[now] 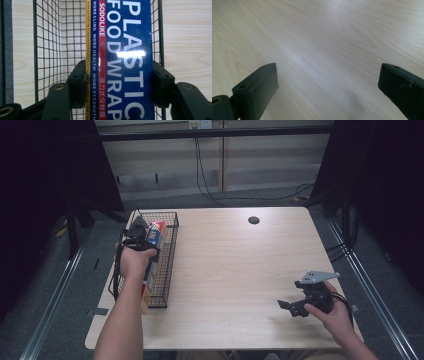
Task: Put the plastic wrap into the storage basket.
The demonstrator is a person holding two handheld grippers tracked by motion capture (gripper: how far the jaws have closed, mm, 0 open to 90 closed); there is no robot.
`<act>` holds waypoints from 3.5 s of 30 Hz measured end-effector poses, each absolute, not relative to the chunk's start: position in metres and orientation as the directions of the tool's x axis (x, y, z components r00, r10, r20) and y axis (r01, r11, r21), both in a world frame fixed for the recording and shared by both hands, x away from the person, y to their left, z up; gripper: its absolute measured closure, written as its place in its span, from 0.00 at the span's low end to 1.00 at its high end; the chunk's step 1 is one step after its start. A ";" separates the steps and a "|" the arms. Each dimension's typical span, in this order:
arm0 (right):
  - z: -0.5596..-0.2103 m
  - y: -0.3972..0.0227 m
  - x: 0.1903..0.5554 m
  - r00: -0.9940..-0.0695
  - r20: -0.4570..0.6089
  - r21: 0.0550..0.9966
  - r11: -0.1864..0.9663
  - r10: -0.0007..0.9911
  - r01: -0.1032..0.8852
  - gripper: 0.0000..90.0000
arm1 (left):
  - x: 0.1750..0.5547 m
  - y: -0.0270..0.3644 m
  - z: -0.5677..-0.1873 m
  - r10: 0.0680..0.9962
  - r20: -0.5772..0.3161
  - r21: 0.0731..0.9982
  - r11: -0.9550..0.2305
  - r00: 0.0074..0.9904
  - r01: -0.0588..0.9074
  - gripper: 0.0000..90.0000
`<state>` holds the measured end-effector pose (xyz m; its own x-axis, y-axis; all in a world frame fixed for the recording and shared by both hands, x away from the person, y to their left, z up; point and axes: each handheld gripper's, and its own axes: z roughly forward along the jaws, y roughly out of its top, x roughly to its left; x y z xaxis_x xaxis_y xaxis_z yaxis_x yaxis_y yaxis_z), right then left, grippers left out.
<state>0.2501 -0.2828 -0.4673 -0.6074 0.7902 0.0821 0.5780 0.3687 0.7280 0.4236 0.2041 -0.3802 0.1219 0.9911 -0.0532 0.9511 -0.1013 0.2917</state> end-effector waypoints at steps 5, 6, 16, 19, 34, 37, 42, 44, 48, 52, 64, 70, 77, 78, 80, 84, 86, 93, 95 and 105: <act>-0.468 -0.283 0.250 -0.609 0.080 0.729 0.371 0.789 0.576 0.03 | 0.425 0.205 -0.382 0.992 -0.056 0.286 -0.095 0.116 0.953 0.47; -0.468 -0.283 0.250 -0.610 0.079 0.729 0.372 0.789 0.575 0.03 | 0.425 0.206 -0.383 0.992 -0.058 0.287 -0.089 0.110 0.954 0.47; -0.468 -0.282 0.250 -0.614 0.081 0.724 0.377 0.785 0.578 0.03 | 0.430 0.211 -0.388 0.994 -0.058 0.285 -0.069 0.089 0.956 0.47; -0.469 -0.281 0.250 -0.614 0.082 0.723 0.377 0.785 0.579 0.03 | 0.432 0.213 -0.389 0.995 -0.056 0.286 -0.065 0.084 0.956 0.47; -0.469 -0.281 0.250 -0.614 0.081 0.723 0.378 0.785 0.579 0.03 | 0.436 0.218 -0.392 0.996 -0.061 0.280 -0.050 0.070 0.959 0.47; -0.469 -0.281 0.250 -0.614 0.084 0.721 0.377 0.785 0.581 0.03 | 0.436 0.218 -0.394 0.996 -0.069 0.280 -0.039 0.061 0.959 0.47; -0.469 -0.281 0.250 -0.614 0.083 0.722 0.377 0.785 0.580 0.03 | 0.438 0.218 -0.398 0.996 -0.055 0.271 -0.055 0.073 0.961 0.47; -0.469 -0.281 0.250 -0.614 0.084 0.722 0.377 0.785 0.581 0.03 | 0.438 0.216 -0.400 0.996 -0.064 0.272 -0.040 0.060 0.961 0.47; -0.469 -0.281 0.250 -0.617 0.082 0.721 0.380 0.783 0.579 0.03 | 0.438 0.216 -0.402 0.996 -0.068 0.274 -0.030 0.051 0.961 0.47; -0.469 -0.280 0.250 -0.622 0.077 0.719 0.389 0.779 0.576 0.03 | 0.439 0.217 -0.403 0.996 -0.074 0.273 -0.019 0.041 0.962 0.46; -0.468 -0.280 0.250 -0.617 0.077 0.720 0.385 0.783 0.577 0.03 | 0.439 0.215 -0.404 0.996 -0.065 0.270 -0.036 0.056 0.962 0.45; -0.469 -0.281 0.249 -0.622 0.073 0.723 0.389 0.779 0.571 0.03 | 0.439 0.212 -0.402 0.996 -0.068 0.269 -0.030 0.050 0.963 0.37; -0.467 -0.282 0.247 -0.618 0.070 0.723 0.387 0.783 0.572 0.03 | 0.435 0.210 -0.396 0.997 -0.069 0.286 -0.022 0.043 0.958 0.26; -0.467 -0.282 0.247 -0.616 0.070 0.724 0.385 0.784 0.572 0.03 | 0.434 0.209 -0.395 0.996 -0.074 0.296 -0.020 0.044 0.955 0.26; -0.467 -0.281 0.248 -0.617 0.075 0.726 0.381 0.784 0.572 0.03 | 0.433 0.209 -0.391 0.996 -0.075 0.307 -0.020 0.045 0.952 0.25; -0.467 -0.281 0.248 -0.616 0.068 0.725 0.386 0.785 0.571 0.03 | 0.431 0.208 -0.381 0.995 -0.076 0.332 -0.033 0.062 0.943 0.24; -0.467 -0.281 0.248 -0.617 0.069 0.725 0.386 0.784 0.571 0.03 | 0.430 0.206 -0.377 0.994 -0.087 0.339 -0.031 0.064 0.940 0.23; -0.467 -0.281 0.248 -0.617 0.072 0.726 0.383 0.784 0.571 0.03 | 0.424 0.197 -0.370 0.991 -0.097 0.363 -0.051 0.093 0.930 0.22; -0.467 -0.281 0.248 -0.617 0.073 0.728 0.381 0.783 0.570 0.03 | 0.422 0.193 -0.368 0.990 -0.107 0.370 -0.051 0.097 0.928 0.22; -0.466 -0.280 0.247 -0.620 0.075 0.727 0.383 0.781 0.571 0.03 | 0.414 0.178 -0.355 0.979 -0.132 0.412 -0.089 0.156 0.907 0.20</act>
<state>0.2473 -0.2799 -0.4657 -0.6197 0.7812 0.0750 0.5706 0.3829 0.7265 0.4142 0.1777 -0.3555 0.1559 0.9789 -0.1324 0.9067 -0.0887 0.4122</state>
